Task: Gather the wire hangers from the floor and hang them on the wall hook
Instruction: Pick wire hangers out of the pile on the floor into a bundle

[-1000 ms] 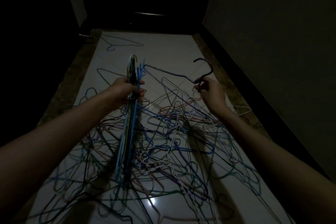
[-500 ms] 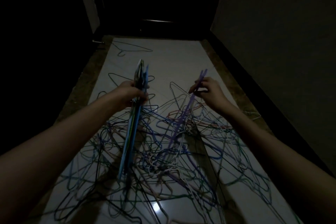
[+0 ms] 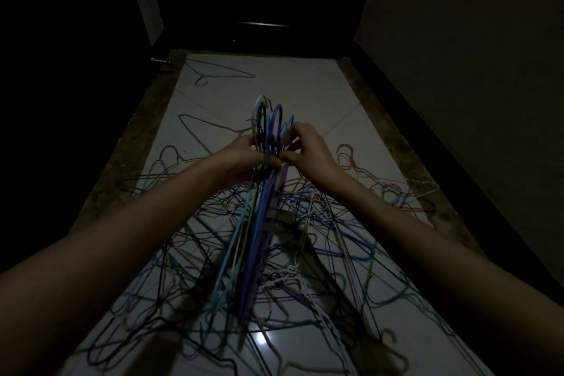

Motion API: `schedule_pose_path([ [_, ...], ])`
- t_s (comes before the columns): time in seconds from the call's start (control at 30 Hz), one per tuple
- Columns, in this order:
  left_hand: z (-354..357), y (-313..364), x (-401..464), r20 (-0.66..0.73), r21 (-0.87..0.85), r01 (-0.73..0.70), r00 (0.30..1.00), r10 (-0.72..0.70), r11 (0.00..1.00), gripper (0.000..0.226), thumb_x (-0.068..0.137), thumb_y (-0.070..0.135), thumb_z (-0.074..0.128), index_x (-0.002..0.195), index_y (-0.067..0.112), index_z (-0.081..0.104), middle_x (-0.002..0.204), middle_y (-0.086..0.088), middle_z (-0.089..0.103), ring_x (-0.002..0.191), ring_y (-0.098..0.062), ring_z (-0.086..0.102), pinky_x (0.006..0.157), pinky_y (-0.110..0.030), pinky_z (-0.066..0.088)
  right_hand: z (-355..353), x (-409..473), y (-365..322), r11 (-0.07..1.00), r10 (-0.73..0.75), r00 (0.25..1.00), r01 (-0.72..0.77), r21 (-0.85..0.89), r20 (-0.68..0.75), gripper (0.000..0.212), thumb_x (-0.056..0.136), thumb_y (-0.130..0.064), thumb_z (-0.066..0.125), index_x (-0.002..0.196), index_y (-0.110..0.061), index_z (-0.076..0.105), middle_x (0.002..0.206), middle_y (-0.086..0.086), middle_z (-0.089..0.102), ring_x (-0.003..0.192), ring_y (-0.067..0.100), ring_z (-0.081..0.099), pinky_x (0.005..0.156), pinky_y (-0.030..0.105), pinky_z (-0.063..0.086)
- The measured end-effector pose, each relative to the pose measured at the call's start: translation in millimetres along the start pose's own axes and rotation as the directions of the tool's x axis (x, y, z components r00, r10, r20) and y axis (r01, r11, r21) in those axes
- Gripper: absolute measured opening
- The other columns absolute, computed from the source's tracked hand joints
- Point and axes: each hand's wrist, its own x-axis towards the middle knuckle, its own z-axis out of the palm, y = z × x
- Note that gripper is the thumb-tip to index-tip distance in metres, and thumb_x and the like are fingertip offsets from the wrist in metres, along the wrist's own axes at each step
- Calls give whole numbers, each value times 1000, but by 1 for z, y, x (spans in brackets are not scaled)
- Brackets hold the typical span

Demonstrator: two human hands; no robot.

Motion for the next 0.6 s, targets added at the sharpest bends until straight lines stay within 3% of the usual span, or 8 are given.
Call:
schedule_pose_path([
  [0.2,-2,-14,8,-42,41,72,997,-71,997,38,80,-7,63,114,9,59,97,-9,64,75,-18,60,59,-29,49,2,-3,27,994,104,994,-104,29,19,26,79,-14,72,88,-14,47,99,4,44,86,27,55,73,41,51],
  [0.37,-7,-24,12,-27,37,74,997,-73,997,27,84,-7,59,105,10,59,87,-8,61,68,-14,62,45,-18,50,11,-26,88,959,277,953,-268,-89,124,24,82,-12,69,102,-5,57,111,12,53,97,27,56,76,35,50],
  [0.6,-8,-29,24,-32,-9,49,998,-49,999,31,84,-9,59,111,6,55,83,-9,63,63,-13,63,47,-17,50,32,-51,143,897,435,879,-404,-178,197,41,83,-8,68,121,-2,55,126,12,56,116,27,53,92,32,44],
])
